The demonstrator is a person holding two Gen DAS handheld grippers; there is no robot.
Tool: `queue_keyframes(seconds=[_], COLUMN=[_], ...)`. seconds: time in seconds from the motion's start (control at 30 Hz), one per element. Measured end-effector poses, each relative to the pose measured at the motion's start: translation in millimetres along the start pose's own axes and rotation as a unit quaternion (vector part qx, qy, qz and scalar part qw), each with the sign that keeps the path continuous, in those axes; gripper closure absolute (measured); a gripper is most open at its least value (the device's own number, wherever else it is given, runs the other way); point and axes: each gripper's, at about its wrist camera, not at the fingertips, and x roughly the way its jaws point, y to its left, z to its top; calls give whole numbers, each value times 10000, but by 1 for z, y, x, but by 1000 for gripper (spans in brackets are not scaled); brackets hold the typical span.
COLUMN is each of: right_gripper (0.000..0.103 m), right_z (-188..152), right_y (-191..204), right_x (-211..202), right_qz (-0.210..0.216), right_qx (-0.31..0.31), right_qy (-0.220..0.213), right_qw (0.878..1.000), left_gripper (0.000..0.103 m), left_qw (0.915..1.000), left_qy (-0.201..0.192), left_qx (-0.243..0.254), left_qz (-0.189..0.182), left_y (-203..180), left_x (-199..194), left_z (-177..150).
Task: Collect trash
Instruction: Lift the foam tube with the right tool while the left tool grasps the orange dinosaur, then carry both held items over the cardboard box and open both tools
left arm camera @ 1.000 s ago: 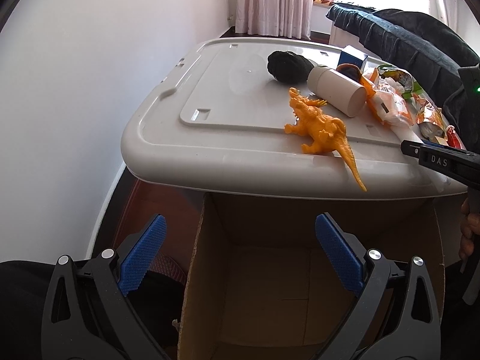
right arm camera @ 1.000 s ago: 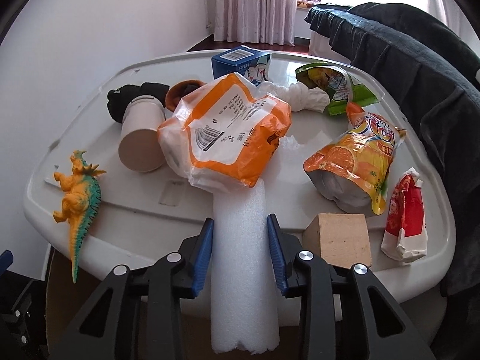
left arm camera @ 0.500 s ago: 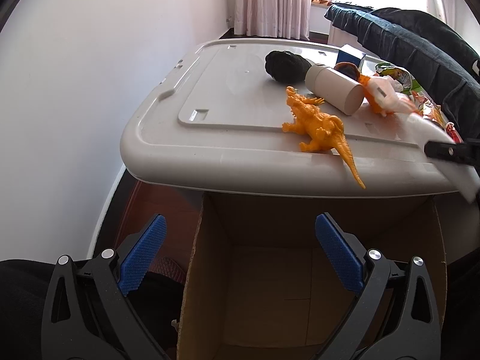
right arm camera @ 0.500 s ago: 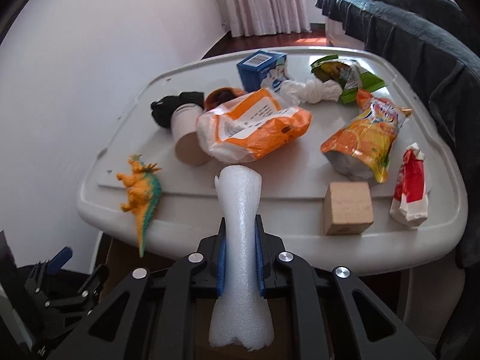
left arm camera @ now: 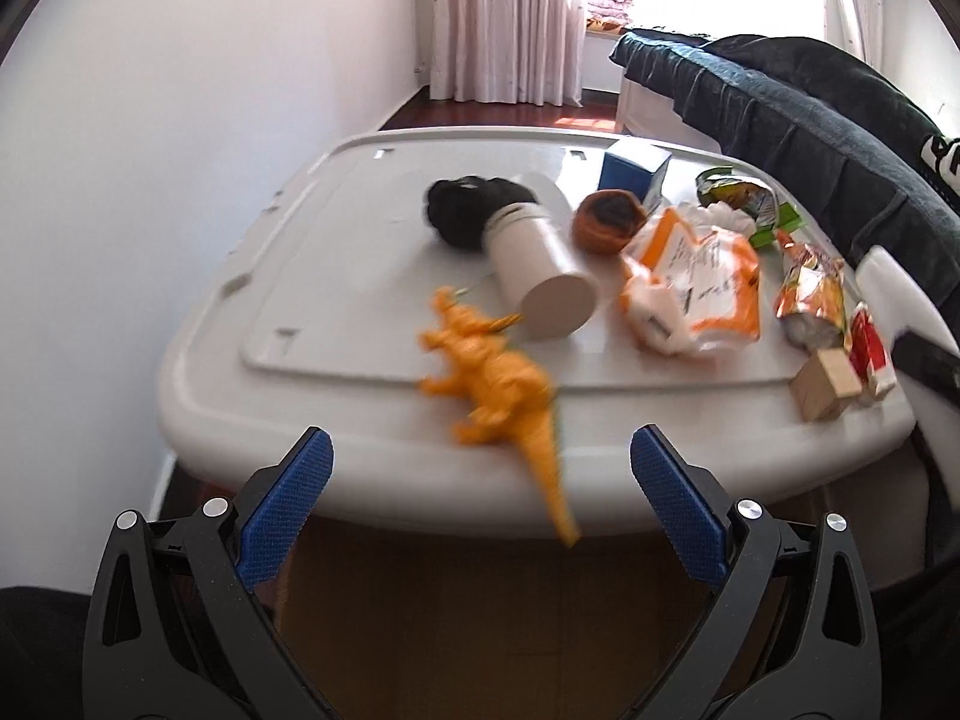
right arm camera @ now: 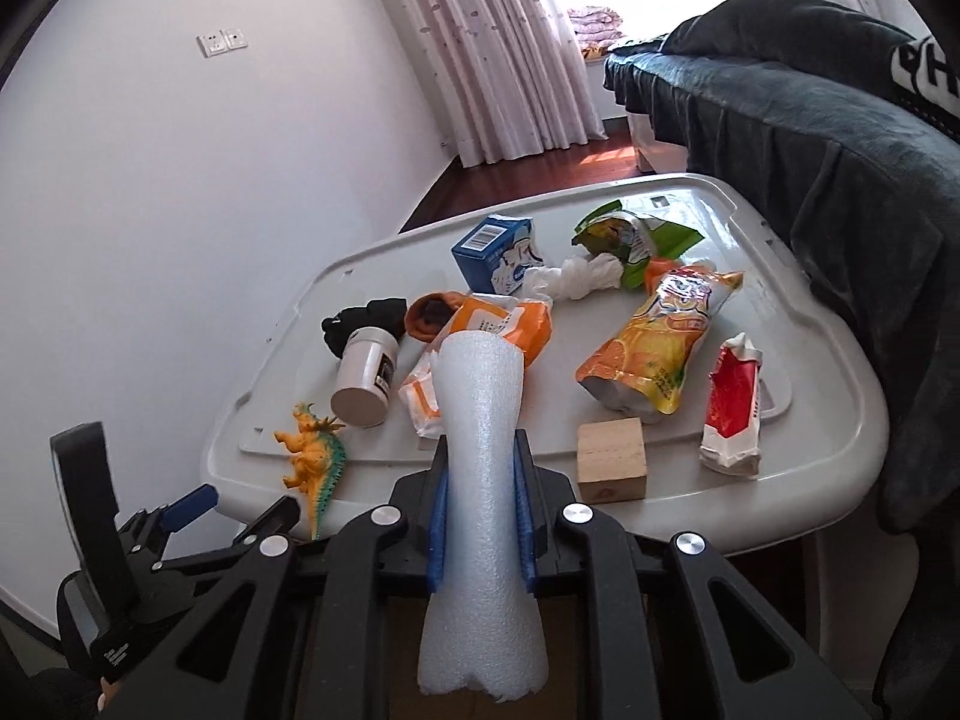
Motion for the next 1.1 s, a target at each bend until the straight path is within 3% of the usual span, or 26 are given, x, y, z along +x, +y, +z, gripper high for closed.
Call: queue_keyframes(seconds=[0.27,0.4,0.47,0.5,0.63,0.9,1.1], right_gripper=[83,83,83,83,82,82,82], right_z=[-1,-1,-2,-2,-4,-4,-2], right_y=[-27,-24,-23,-22,-21,-15,-17], right_x=[-11,-8,-7,-6,1,12,12], right_qz=[123,195,186,187,148,77,-33], right_qx=[483,523,511,514,520,436,437], right_qy=[-76,-29,9,28,129,247,151], right_qw=[9987,9984,9985,9985,9985,9987,9989], left_gripper=[6,7,10,12,41,42,42], left_qw=[9998,9999,9999,9996,9989,9991,9979], left_qy=[-13,8,77,-68,-336,-305,-602], left_qx=[189,4,-143,-260,-309,-242,25], left_qz=[108,163,13,-53,43,-162,-247], left_y=[-14,-3,3,6,7,13,5], left_x=[42,56,64,62,52,47,17], left_z=[9,8,5,2,-5,-3,2])
